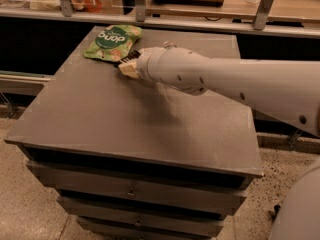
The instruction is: Move rxbar chocolate near green rice chip bag
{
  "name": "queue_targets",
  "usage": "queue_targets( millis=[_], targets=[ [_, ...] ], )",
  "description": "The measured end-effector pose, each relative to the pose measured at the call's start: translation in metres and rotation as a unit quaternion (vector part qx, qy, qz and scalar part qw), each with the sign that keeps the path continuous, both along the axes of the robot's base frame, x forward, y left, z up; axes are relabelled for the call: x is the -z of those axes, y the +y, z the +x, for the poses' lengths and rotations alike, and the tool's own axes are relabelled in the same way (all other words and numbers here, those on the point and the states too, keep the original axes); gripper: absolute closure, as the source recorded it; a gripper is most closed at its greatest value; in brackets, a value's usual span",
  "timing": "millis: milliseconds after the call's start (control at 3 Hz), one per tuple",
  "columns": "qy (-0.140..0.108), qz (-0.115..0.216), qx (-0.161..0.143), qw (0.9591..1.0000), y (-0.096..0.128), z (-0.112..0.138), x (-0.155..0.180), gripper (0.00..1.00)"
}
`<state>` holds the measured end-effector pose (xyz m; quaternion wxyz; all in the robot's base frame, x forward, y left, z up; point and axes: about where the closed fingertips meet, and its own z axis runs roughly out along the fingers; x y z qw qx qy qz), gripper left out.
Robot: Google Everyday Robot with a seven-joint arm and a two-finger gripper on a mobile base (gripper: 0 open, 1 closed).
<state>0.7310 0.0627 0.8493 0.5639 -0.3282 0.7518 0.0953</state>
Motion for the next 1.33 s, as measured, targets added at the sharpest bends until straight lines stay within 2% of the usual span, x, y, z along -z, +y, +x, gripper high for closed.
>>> queue_targets(
  millis=[333,667,1000,1333],
  targets=[
    [-0.006,-0.008,0.017,0.9998,-0.01,-0.003,-0.002,0.27],
    [-0.011,-0.013,0.028,0.9995,-0.016,-0.007,-0.004,0.04],
    [-0.01,-0.012,0.019,0.9997,-0.006,-0.011,-0.007,0.0],
    [-0.016,-0.013,0.001,0.9998,-0.009,-0.034,-0.025,0.0]
  ],
)
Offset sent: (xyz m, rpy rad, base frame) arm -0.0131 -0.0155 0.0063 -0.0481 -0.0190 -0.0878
